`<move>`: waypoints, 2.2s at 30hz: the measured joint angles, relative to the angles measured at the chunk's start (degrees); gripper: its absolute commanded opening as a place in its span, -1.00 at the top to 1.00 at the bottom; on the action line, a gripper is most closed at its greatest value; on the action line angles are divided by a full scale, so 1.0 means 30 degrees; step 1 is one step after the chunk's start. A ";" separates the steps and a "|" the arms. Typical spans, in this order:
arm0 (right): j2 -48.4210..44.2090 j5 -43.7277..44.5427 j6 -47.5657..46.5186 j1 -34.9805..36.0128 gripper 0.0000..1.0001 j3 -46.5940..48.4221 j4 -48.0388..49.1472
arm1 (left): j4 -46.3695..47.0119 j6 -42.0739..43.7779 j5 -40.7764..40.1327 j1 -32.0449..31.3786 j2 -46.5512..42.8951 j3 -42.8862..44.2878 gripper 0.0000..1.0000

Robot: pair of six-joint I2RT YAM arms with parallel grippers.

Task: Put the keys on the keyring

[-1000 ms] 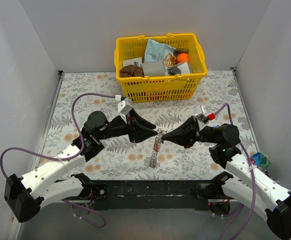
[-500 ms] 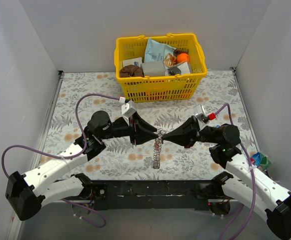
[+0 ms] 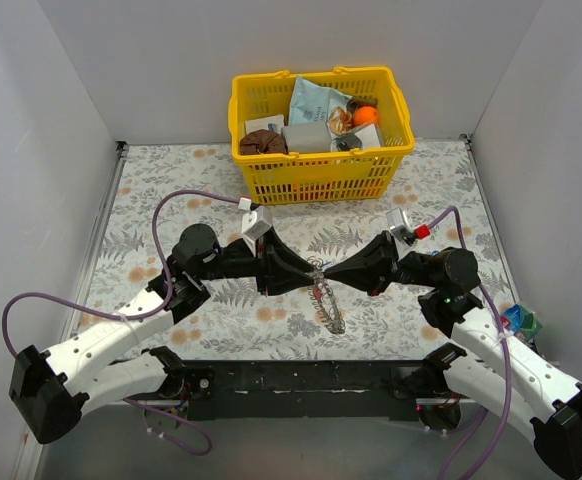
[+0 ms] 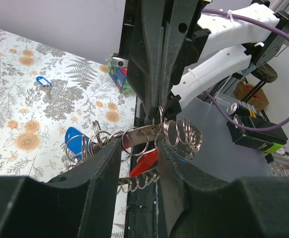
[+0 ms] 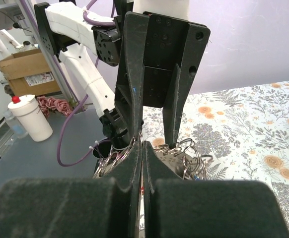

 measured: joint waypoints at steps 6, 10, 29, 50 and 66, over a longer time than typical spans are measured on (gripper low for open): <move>-0.0022 0.0073 -0.0007 0.0000 0.97 0.0000 -0.0044 | 0.0539 -0.0525 0.0073 0.0007 -0.0168 -0.0248 0.40; -0.0022 0.0080 0.0000 0.0000 0.97 0.0000 -0.0044 | 0.1158 -0.0933 0.0073 0.0015 -0.0160 -0.0532 0.42; -0.0022 0.0561 -0.0073 -0.0007 0.97 0.0000 -0.0058 | 0.2127 -0.1690 0.0109 -0.0007 -0.0131 -0.0525 0.51; -0.0168 0.0699 -0.0080 -0.0007 0.97 -0.0007 -0.0131 | -0.0466 0.0692 -0.2492 -0.0007 -0.1020 0.1428 0.44; 0.0466 0.2514 -0.1231 -0.0007 0.97 -0.2980 0.0284 | -0.0525 0.3526 -0.3031 -0.0007 0.0000 0.0707 0.27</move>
